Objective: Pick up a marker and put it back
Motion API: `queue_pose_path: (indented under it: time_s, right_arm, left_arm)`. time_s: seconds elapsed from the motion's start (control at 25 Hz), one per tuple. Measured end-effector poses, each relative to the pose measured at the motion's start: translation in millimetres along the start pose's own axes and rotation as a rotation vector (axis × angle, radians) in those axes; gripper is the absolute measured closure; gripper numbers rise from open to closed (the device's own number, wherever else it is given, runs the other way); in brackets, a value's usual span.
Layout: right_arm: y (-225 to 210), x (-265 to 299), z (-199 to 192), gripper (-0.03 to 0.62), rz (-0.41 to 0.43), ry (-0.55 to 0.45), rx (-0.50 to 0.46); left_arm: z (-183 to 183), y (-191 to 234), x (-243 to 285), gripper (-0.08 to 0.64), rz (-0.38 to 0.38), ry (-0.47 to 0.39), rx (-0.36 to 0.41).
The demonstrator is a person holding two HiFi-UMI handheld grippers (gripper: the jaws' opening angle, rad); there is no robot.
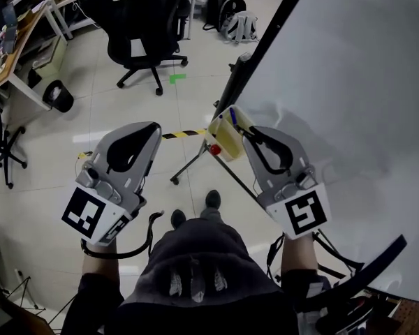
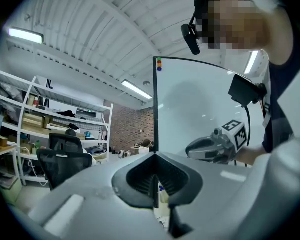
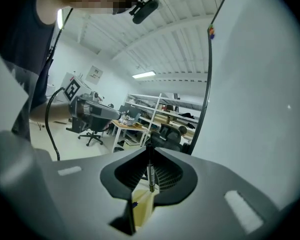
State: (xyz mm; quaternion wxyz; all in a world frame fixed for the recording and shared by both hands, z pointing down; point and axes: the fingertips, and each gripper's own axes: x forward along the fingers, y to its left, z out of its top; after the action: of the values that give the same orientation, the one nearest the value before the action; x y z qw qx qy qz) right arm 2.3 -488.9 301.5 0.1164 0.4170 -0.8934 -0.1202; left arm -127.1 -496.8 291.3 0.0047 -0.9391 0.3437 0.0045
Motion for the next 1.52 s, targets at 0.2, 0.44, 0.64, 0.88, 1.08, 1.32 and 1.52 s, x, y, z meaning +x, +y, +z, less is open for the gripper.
queue_pose_path:
  time_s: [0.2,0.44,0.64,0.88,1.08,1.32,1.52]
  right_arm:
    - [0.9,12.0,-38.8,0.549,0.045,0.089,0.02]
    - [8.6,18.5,-89.2,0.549,0.057,0.19,0.067]
    - [14.5,21.7,-127.1,0.549,0.062,0.263,0.121]
    - [22.4,25.6,-162.5,0.548,0.066,0.313,0.172]
    - [23.8,29.6,-165.2,0.548,0.081,0.299,0.179]
    - [25.8,28.8,-164.6,0.537,0.089,0.314,0.141]
    - [11.8,25.2,-151.7,0.528,0.06,0.294,0.112]
  left_arm:
    - [-17.0,4.3,13.1,0.554,-0.004,0.039,-0.025]
    - [-34.6,7.8,17.5,0.554,-0.006,0.078,-0.053]
    - [-48.3,7.5,21.8,0.554,-0.013,0.12,-0.068]
    - [-58.8,3.7,29.2,0.554,-0.027,0.145,-0.066]
    - [-64.3,1.5,31.7,0.554,-0.03,0.167,-0.069]
    - [-61.6,2.2,30.8,0.554,-0.025,0.161,-0.065]
    - [-57.5,3.1,33.7,0.554,-0.032,0.144,-0.061]
